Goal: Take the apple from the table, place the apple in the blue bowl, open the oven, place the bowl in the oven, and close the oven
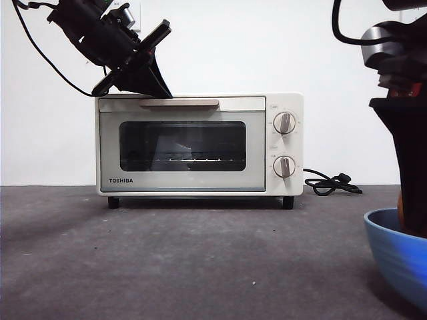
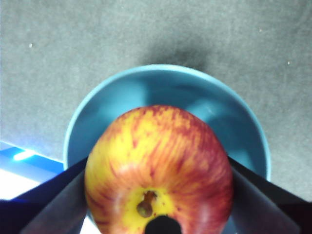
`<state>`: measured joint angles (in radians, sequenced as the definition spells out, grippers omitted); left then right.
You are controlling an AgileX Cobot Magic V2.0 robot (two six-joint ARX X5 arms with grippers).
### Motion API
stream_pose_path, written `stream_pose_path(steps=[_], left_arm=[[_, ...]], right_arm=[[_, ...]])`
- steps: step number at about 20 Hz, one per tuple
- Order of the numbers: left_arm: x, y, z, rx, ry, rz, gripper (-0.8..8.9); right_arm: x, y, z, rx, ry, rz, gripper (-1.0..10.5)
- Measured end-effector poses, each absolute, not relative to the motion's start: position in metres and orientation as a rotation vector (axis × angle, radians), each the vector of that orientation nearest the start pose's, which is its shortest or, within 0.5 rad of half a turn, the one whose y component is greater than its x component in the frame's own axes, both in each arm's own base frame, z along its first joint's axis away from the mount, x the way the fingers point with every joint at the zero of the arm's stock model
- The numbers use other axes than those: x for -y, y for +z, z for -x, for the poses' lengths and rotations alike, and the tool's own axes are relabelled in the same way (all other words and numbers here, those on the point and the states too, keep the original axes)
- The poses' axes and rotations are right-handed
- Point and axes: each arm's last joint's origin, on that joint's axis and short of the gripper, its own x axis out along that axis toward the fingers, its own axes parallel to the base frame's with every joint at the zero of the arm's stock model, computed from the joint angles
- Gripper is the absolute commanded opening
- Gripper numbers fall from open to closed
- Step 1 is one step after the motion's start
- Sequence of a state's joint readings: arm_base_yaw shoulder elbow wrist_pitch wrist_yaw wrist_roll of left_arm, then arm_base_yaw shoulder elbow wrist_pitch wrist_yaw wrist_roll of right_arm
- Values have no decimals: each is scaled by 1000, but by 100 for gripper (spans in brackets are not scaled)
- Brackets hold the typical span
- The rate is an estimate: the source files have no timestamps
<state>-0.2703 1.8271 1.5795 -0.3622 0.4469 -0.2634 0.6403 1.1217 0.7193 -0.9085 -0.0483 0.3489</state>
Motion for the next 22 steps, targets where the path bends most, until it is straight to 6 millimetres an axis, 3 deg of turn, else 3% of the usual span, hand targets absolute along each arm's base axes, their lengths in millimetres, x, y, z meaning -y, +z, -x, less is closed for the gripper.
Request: stream_pose_path(steps=[3, 7, 14, 17, 22], left_arm=[[127, 303, -396, -728, -616, 296, -6], [133, 304, -393, -741, -627, 291, -6], [133, 305, -385, -805, -582, 277, -6], [136, 306, -381, -829, -557, 250, -6], [146, 308, -369, -861, -545, 138, -6]], right_arm=[[-108, 207, -143, -1349, 351, 97, 420], [-108, 207, -143, -1347, 350, 96, 568], [-108, 212, -143, -1353, 348, 91, 567], [-111, 237, -146, -1317, 362, 74, 566], [-102, 305, -134, -1143, 423, 6, 549]])
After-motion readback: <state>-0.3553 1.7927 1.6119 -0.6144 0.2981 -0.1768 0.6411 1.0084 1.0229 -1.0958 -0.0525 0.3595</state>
